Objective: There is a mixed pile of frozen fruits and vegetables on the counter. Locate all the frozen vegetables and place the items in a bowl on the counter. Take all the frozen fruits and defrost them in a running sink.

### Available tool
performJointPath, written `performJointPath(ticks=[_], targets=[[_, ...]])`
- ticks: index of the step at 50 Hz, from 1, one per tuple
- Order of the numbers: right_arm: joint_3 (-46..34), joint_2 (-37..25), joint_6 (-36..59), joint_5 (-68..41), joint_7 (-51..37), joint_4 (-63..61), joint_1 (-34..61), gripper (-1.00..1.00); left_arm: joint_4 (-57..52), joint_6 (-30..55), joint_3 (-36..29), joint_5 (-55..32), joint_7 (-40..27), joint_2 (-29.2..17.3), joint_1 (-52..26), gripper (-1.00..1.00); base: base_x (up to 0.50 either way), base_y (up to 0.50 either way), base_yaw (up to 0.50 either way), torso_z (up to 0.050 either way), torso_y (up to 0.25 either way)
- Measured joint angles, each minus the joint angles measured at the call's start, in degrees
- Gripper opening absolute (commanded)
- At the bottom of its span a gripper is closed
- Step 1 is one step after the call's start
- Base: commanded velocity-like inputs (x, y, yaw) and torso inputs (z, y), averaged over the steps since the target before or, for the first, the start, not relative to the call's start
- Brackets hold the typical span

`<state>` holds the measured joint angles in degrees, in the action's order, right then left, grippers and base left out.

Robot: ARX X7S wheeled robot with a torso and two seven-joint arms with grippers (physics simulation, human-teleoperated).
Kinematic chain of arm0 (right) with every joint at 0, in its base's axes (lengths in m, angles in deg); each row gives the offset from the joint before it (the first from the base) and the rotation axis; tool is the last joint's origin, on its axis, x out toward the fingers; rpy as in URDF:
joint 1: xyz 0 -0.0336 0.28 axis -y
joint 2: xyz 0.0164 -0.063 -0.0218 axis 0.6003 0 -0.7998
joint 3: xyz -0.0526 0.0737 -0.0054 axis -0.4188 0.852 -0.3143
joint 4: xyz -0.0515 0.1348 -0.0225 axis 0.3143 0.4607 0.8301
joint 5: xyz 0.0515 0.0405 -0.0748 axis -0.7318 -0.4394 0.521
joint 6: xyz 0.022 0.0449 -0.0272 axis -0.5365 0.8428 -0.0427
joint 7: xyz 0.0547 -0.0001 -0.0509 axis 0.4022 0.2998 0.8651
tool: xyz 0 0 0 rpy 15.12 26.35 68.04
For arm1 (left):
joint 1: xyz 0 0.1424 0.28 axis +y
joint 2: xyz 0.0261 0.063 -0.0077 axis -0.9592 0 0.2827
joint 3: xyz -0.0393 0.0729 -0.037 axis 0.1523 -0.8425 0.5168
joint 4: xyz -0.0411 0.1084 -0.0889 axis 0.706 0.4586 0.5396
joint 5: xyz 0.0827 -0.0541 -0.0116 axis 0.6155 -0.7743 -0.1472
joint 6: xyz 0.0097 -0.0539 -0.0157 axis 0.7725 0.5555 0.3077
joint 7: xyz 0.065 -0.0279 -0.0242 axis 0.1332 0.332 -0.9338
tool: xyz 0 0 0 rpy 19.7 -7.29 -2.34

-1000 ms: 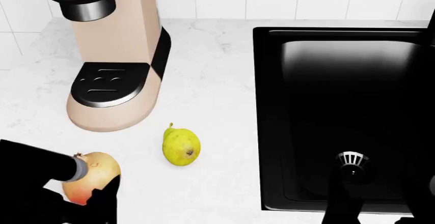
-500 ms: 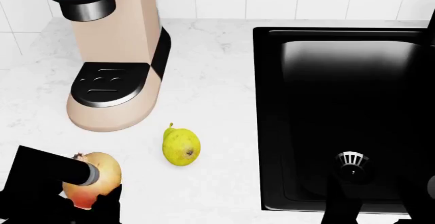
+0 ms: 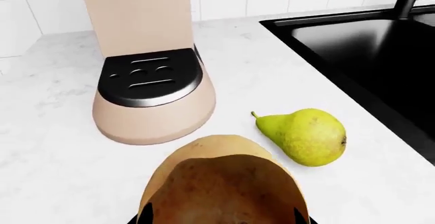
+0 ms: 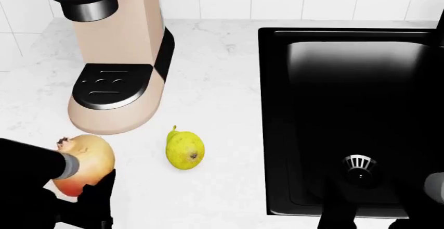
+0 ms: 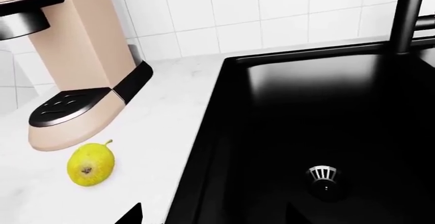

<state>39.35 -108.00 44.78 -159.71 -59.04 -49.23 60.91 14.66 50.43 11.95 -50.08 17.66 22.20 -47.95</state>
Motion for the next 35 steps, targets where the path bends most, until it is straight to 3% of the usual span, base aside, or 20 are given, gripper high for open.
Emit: performJointPath(ticks=[15, 35], targets=[[-9.78, 1.67, 5.99, -1.23, -1.65, 3.85, 13.78, 1.0, -5.72, 2.06, 4.71, -8.66, -5.1, -2.72, -2.55, -1.0, 0.0, 0.0, 0.0, 0.0, 0.001], [-26.49, 11.43, 15.47, 2.65, -0.61, 17.79, 35.26, 1.0, -8.34, 2.55, 7.0, -13.56, -7.24, -4.3, -3.99, -1.0, 0.0, 0.0, 0.0, 0.0, 0.001]])
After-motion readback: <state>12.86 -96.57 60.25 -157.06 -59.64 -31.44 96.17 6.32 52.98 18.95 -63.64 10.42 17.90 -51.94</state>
